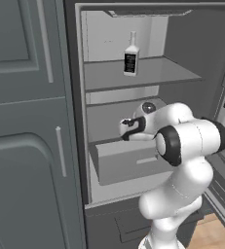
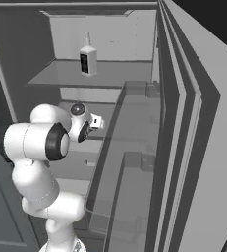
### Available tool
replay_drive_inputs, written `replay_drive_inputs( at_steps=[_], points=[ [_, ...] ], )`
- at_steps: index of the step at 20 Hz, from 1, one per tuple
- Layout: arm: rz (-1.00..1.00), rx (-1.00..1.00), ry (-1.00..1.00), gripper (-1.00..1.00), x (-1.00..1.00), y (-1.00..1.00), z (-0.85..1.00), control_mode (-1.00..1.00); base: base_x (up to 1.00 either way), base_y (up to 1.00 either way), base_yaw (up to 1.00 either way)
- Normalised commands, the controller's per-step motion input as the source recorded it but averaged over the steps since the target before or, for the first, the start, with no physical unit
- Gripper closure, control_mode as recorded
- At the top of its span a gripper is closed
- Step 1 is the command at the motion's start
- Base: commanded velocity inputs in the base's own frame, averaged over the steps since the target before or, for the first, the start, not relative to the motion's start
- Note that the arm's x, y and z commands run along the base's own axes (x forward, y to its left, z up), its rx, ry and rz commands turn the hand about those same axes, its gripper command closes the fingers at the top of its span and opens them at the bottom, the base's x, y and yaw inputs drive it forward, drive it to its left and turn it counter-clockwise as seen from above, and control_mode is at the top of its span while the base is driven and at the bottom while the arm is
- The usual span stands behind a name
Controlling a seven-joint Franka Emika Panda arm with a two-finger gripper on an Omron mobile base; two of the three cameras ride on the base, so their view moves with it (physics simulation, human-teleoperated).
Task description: Place the liquor on the top shelf of the fridge to keep it out of children's reach, and place the avocado and kiwi on lower shelves for easy access.
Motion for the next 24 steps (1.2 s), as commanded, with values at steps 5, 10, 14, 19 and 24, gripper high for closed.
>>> replay_drive_inputs(
  at_steps=[5, 10, 14, 19, 24],
  points=[
    [0.0, 0.0, 0.03, 1.0, 0.65, 0.0, -0.22, -1.0, 0.0, 0.0, 0.0],
    [0.0, 0.0, 0.04, 1.0, 0.67, 0.0, -0.24, -1.0, 0.0, 0.0, 0.0],
    [0.0, 0.0, 0.01, -1.0, 0.59, 0.0, -0.43, -1.0, 0.0, 0.0, 0.0],
    [0.0, 0.0, 0.0, -1.0, 0.25, 0.0, -0.48, -1.0, 0.0, 0.0, 0.0],
    [0.01, 0.0, 0.0, -1.0, -0.11, 0.0, -0.32, -1.0, 0.0, 0.0, 0.0]
  ],
)
